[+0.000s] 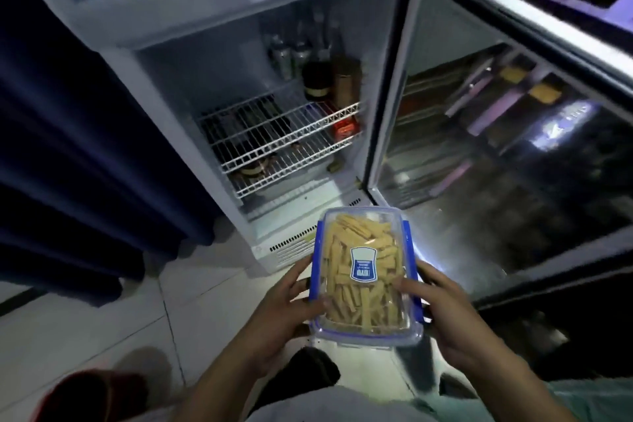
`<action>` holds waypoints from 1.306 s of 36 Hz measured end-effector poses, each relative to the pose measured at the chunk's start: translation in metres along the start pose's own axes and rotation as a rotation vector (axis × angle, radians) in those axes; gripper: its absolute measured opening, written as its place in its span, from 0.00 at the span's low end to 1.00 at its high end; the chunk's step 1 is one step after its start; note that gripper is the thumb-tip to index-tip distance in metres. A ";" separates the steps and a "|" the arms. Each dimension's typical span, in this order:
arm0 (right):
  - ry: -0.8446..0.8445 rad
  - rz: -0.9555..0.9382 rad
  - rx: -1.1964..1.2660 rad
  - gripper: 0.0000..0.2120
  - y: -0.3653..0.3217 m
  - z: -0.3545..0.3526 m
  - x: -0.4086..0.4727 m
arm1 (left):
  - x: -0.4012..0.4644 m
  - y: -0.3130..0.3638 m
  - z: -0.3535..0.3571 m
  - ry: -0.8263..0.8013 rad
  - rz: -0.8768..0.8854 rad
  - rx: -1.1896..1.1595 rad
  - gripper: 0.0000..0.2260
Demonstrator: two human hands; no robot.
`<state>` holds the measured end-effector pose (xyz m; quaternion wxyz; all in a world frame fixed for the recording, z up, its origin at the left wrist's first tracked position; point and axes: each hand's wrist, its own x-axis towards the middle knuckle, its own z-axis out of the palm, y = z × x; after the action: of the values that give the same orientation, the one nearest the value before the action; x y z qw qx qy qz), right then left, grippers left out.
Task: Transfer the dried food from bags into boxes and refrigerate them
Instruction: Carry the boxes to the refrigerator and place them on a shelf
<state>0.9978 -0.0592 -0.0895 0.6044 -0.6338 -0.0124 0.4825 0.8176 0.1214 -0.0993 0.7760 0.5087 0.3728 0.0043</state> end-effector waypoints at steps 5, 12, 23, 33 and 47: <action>-0.034 -0.030 -0.066 0.19 -0.037 0.050 0.053 | 0.034 0.031 -0.039 0.099 0.083 -0.079 0.30; -0.003 -0.198 -0.085 0.29 -0.071 0.089 0.108 | 0.089 0.068 -0.072 0.159 0.111 -0.132 0.27; -0.321 -0.304 -0.540 0.43 -0.126 0.081 0.209 | 0.171 0.118 -0.077 0.342 0.101 -0.252 0.28; -0.343 -0.351 -0.606 0.40 -0.177 0.089 0.330 | 0.274 0.171 -0.075 0.498 0.068 -0.286 0.17; -0.306 -0.400 -0.948 0.26 -0.200 0.115 0.435 | 0.342 0.199 -0.060 0.698 0.194 0.052 0.19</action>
<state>1.2715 0.3420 -0.1704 0.3232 -0.7451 -0.4372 0.3862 1.1037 0.3970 -0.1502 0.5848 0.5291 0.5652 0.2419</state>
